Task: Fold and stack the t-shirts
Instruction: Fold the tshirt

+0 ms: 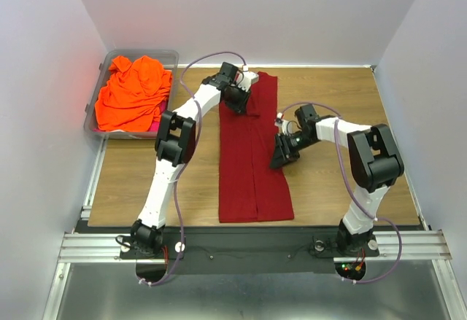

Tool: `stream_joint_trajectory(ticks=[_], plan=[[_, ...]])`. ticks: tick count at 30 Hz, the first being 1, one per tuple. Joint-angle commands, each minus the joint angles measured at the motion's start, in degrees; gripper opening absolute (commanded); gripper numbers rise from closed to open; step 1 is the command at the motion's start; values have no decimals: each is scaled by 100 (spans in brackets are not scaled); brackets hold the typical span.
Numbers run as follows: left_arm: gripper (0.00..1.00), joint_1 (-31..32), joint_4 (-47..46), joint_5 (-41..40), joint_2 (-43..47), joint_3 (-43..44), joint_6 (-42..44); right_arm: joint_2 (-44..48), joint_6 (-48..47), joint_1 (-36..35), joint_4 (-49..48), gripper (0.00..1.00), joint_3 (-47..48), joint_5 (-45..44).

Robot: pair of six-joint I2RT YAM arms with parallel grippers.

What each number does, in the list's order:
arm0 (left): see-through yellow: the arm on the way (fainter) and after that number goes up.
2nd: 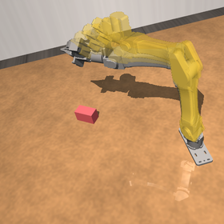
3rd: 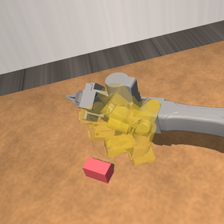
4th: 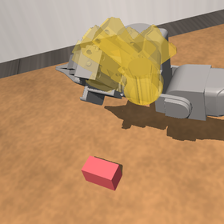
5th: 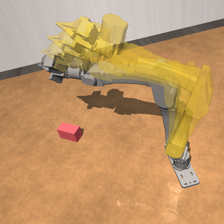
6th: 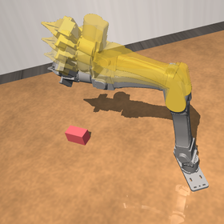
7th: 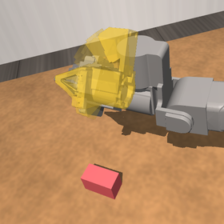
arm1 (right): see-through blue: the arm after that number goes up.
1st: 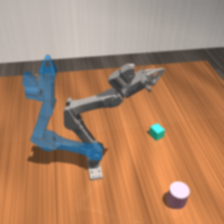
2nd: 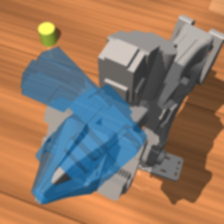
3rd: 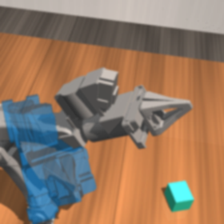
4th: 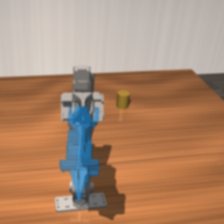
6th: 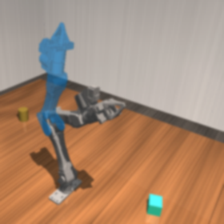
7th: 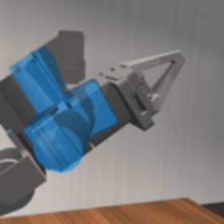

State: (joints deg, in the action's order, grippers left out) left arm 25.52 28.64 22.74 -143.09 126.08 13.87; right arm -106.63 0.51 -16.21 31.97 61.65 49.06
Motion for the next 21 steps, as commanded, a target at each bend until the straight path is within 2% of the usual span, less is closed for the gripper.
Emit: stream_joint_trajectory(ticks=[1,5,9,13,21], plan=[[36,-20,477,240,331,200,545,116,212,126,-296,43,1013,341],[42,-170,-138,239,1332,-750,565,-138,204,337,-305,45,2121,-97],[42,-267,-526,318,1879,-1410,328,-744,212,425,-340,45,3139,-1036],[42,-328,-816,274,1908,-1797,3,-1569,475,434,-524,44,3871,-1345],[41,-644,-772,591,1240,-1587,-631,-2450,775,425,-955,43,4549,-1689]])
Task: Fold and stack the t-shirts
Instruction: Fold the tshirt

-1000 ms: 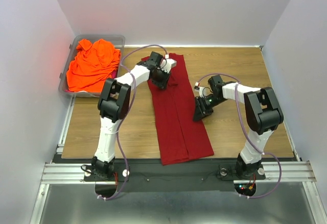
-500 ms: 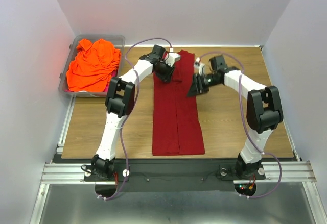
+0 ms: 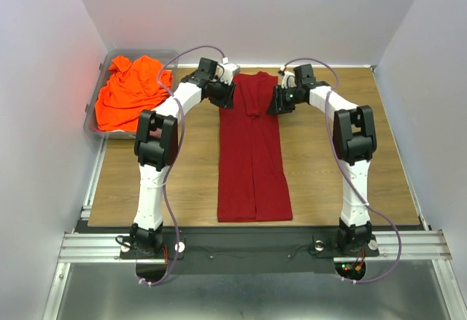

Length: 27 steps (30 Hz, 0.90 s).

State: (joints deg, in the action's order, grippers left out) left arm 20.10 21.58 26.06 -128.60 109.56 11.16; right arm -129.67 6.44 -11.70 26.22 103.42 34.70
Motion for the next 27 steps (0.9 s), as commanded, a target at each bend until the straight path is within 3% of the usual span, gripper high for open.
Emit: stream_joint_trajectory(ticks=[1,11,17,21,23,25,27], plan=[[41,-137,-75,276,-271,118,-412,-295,243,-16,-450,43,442,-270],[41,-444,267,267,-1517,1408,-544,-963,499,-7,-837,42,794,-877],[41,-551,382,390,-1959,2166,-466,-1359,604,72,-864,43,1470,-1061],[52,-560,303,496,-1670,2307,-132,-1308,517,89,-820,52,1910,-623],[57,-560,259,540,-1198,2307,122,-983,359,81,-811,67,1893,-456],[69,-560,206,514,-783,2246,368,-353,210,89,-759,77,1840,-219],[88,-560,58,296,-48,2027,745,410,69,89,-732,82,1578,-8]])
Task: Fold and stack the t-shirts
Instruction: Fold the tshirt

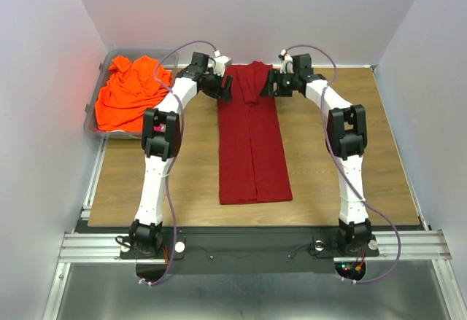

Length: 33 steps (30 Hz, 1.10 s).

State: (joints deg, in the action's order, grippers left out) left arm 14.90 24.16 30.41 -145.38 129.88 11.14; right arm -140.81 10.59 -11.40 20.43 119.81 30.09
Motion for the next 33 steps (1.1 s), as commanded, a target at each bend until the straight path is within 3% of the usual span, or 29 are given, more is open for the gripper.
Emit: stream_joint_trajectory(ticks=[1,4,8,11,13,15,16,18,21,24,28,33], plan=[[91,-39,-228,-202,1879,-103,854,1765,-408,59,-135,84,-185,541],[93,-48,-359,-386,2907,-612,1259,2539,-880,41,31,91,-721,700],[94,-48,-745,-265,4349,-1920,1698,3743,-1787,24,400,100,-1432,402],[97,-31,-1299,-202,5752,-3612,1892,4657,-2332,15,427,100,-2214,77],[99,13,-1388,-37,6213,-4510,2224,5343,-2848,24,436,100,-2836,-37],[99,92,-1257,17,6817,-4994,2515,5809,-3542,24,698,100,-3190,259],[99,179,-891,156,6995,-5199,2655,6185,-4260,-29,1239,100,-3322,505],[99,268,-284,420,7470,-5736,3507,6425,-4783,-134,2109,100,-3665,507],[96,671,457,571,8075,-6629,4070,6873,-5715,-213,3042,96,-4400,446],[92,1365,678,457,8674,-7642,4265,7444,-6182,-449,3213,90,-5562,192],[80,1928,222,448,9088,-8733,3976,8007,-6061,-977,2556,66,-6872,-265],[75,2623,-341,62,9133,-9585,3703,8105,-5770,-1627,1712,59,-7796,-565]])
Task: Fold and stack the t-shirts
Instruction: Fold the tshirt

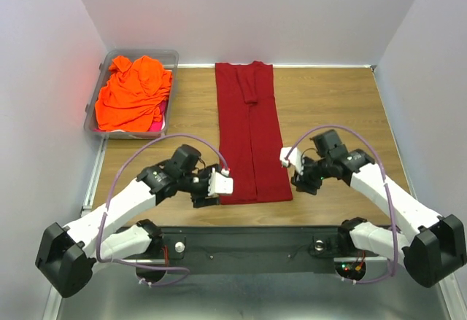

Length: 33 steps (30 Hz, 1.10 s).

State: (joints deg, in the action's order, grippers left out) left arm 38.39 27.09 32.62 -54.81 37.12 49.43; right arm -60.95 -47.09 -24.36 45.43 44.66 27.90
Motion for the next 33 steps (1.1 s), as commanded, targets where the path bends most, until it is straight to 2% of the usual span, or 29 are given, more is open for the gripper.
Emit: stream_joint_trajectory(ticks=[1,4,8,16,25,29,31,33], plan=[[74,509,-705,-238,58,-389,-118,92,-19,-420,-1016,59,-466,-312],[73,905,-942,-572,-82,-636,-4,-83,-177,-578,-1203,59,-616,-364],[73,1100,-1284,-801,-320,-812,58,-154,-353,-886,-1440,58,-827,-443],[70,1206,-1742,-889,-1005,-786,-82,-154,-854,-1334,-2020,56,-1434,-505],[66,1206,-2015,-1003,-1655,-777,-109,-374,-1215,-1387,-2442,55,-1838,-663],[64,1206,-2085,-1126,-1910,-751,-135,-514,-1320,-1387,-2513,43,-1970,-742],[60,1206,-2059,-1100,-2016,-689,-118,-532,-1338,-1387,-2530,38,-2014,-760],[52,1206,-1971,-1083,-2130,-602,-83,-576,-1338,-1387,-2530,24,-2023,-786]])
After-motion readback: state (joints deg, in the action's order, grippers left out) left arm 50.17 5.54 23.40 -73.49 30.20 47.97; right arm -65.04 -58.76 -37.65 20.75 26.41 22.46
